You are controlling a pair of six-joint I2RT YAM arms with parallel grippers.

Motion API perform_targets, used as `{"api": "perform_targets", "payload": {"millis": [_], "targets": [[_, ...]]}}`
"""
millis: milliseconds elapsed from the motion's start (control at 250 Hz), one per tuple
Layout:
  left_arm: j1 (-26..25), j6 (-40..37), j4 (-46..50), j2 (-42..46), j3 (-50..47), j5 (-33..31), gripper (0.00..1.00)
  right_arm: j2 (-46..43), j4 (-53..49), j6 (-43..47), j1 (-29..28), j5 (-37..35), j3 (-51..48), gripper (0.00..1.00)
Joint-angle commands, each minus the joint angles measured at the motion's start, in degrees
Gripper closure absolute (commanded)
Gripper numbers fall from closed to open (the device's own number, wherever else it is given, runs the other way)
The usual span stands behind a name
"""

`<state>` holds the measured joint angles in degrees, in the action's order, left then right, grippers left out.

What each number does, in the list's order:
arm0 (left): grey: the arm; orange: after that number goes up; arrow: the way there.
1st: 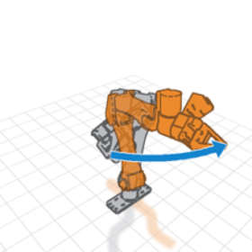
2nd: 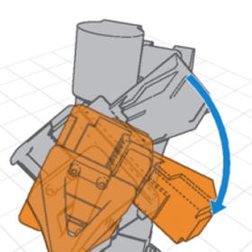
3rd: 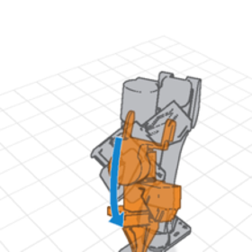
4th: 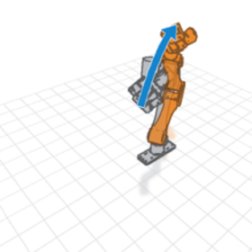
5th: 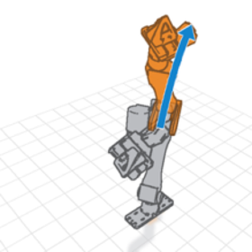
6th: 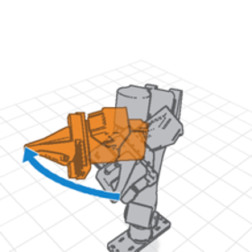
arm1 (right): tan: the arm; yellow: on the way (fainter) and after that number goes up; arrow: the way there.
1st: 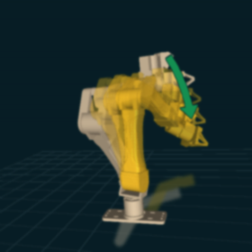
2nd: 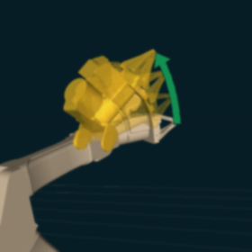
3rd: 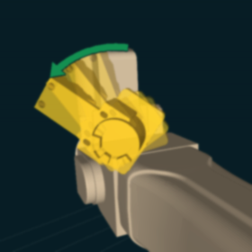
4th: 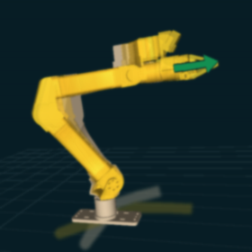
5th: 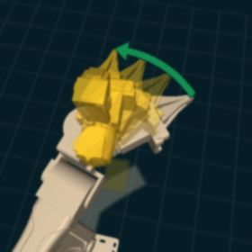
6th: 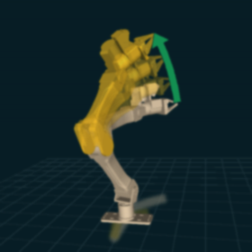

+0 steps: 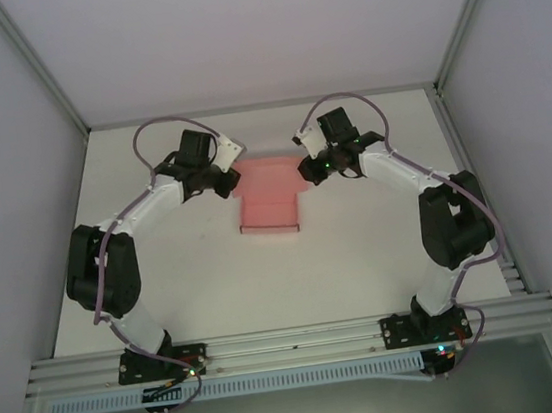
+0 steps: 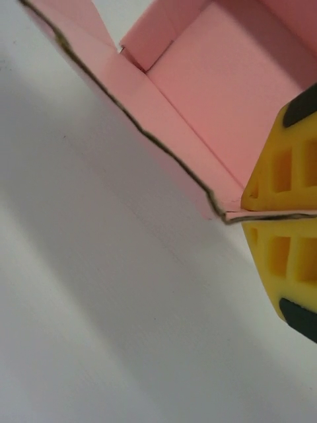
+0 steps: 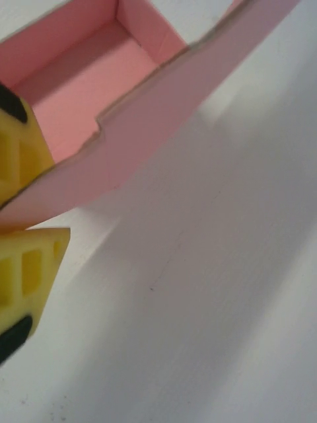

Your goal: Assemble paper box

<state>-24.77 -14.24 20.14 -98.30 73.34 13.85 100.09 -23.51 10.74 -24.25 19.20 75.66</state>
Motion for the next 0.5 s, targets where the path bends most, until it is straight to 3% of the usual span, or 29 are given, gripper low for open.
{"api": "perform_targets", "payload": {"millis": [0,108,208,499], "targets": [[0.01,1.66,-0.13,0.34,0.07,0.7,1.0,-0.91,0.14,0.02,0.12,2.02,-0.79,0.93],[-0.57,6.11,-2.01,1.22,-0.71,-1.48,1.0,-1.83,3.04,-2.5,0.08,2.3,-2.64,1.0],[-1.86,14.38,-3.21,1.73,-0.11,-5.42,1.0,-4.18,10.31,-9.07,-0.97,-1.07,-6.55,1.0],[-9.99,35.97,-15.88,1.99,-3.22,-26.04,1.0,-7.44,28.46,-30.17,-9.94,-28.06,-12.05,1.0]]}}
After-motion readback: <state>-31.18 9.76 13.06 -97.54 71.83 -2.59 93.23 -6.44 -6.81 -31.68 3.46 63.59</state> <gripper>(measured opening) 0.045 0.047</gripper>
